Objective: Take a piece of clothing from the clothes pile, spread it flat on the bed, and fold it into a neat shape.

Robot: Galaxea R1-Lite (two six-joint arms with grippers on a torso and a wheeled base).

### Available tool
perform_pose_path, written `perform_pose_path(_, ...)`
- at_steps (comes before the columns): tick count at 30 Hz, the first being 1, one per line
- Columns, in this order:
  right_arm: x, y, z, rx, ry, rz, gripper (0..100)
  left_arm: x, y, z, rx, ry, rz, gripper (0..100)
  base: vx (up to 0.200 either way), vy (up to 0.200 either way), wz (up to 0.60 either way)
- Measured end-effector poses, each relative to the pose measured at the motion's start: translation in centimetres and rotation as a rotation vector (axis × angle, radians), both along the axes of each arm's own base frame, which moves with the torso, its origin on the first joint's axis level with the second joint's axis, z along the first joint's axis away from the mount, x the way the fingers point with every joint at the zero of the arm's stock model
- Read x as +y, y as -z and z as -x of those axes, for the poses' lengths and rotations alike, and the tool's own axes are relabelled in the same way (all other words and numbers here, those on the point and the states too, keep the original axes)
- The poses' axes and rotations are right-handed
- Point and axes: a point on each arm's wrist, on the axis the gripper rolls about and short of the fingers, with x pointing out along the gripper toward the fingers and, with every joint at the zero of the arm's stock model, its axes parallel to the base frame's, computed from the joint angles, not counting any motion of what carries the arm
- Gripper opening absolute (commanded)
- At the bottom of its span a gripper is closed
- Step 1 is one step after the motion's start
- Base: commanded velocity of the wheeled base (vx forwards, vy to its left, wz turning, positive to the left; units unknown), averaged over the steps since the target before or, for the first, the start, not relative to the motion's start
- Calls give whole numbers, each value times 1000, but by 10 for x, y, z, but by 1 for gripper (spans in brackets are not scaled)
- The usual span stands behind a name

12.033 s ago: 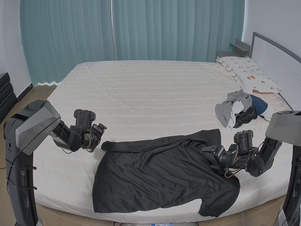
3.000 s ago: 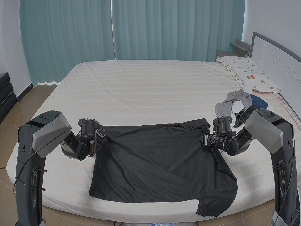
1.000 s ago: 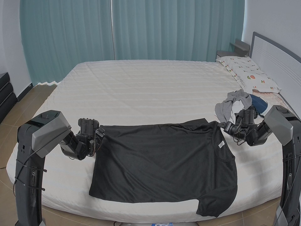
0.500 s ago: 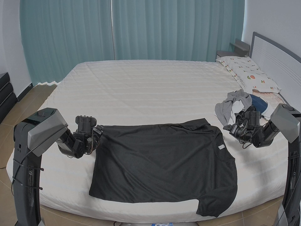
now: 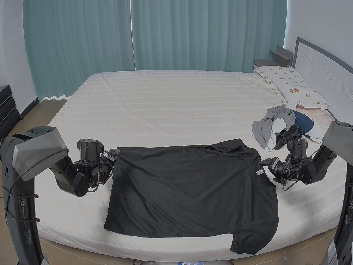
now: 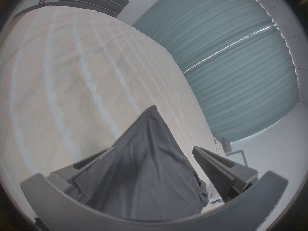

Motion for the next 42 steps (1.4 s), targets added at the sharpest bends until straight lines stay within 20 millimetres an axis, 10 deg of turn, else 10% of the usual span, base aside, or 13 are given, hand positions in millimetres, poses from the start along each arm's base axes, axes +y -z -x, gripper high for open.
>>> perform_pose_path(20,4,12,76,-142,-185,-195,100,-29,-6,91,168,129,41,100,-130,0,0)
perform_pose_path(42,-1,25,79,-99,-162,-207,100,-29,2,92,153,126,52,100,-45,-73,0)
